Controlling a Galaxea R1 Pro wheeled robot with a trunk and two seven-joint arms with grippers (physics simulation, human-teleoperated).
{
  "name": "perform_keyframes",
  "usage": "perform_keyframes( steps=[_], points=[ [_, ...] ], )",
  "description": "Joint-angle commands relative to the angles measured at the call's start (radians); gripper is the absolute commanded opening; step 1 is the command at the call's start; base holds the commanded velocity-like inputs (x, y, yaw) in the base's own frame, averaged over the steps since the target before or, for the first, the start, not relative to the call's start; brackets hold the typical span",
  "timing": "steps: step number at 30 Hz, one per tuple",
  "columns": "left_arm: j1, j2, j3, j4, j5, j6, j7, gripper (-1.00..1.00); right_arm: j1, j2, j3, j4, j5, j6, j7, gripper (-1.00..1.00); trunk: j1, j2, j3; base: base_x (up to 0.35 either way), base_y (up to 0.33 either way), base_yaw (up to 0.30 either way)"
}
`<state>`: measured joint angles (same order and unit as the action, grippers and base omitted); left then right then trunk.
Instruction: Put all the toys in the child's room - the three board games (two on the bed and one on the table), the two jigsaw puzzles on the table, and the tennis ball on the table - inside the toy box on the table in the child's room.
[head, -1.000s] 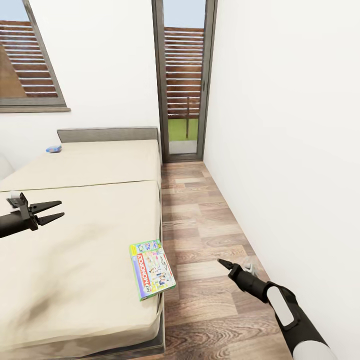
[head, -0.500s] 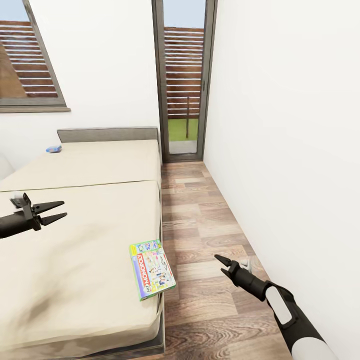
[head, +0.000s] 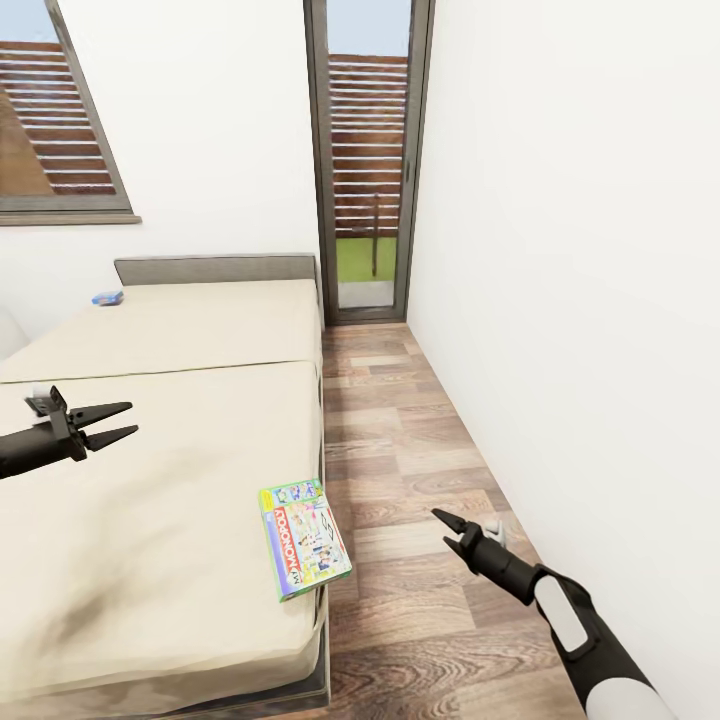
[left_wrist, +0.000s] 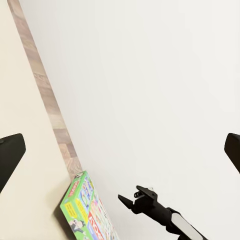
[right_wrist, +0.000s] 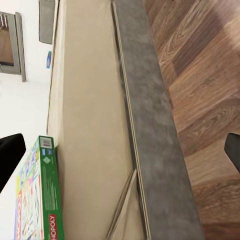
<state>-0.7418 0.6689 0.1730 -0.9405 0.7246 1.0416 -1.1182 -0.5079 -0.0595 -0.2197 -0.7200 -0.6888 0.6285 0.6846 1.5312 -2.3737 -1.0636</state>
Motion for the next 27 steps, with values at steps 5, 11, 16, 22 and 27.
perform_keyframes(
  steps=[5,11,16,22,27],
  points=[
    [0.0,0.0,0.0,0.0,-0.001,0.005,-0.003,1.0,0.0,-0.001,-0.01,0.022,-0.004,0.007,0.023,1.0,0.0,0.0,-0.001,0.0,0.0,0.0],
    [0.0,0.001,0.002,0.0,-0.001,0.005,-0.003,1.0,0.0,-0.02,-0.01,0.054,0.003,0.01,0.091,1.0,0.0,0.0,-0.001,0.0,0.0,0.0],
    [0.0,0.001,0.002,0.0,-0.001,0.005,-0.003,1.0,-0.003,-0.031,0.0,0.06,0.007,0.029,0.162,1.0,0.0,0.0,-0.001,0.0,0.0,0.0],
    [0.0,0.001,0.001,0.0,-0.001,0.005,-0.003,1.0,-0.006,-0.033,0.015,0.06,0.009,0.092,0.183,1.0,0.0,0.0,-0.001,0.0,0.0,0.0],
    [0.0,0.001,0.001,-0.001,-0.001,0.005,-0.003,1.0,-0.013,-0.033,0.021,0.065,0.011,0.175,0.18,1.0,0.0,0.0,-0.001,0.0,0.0,0.0]
  ],
)
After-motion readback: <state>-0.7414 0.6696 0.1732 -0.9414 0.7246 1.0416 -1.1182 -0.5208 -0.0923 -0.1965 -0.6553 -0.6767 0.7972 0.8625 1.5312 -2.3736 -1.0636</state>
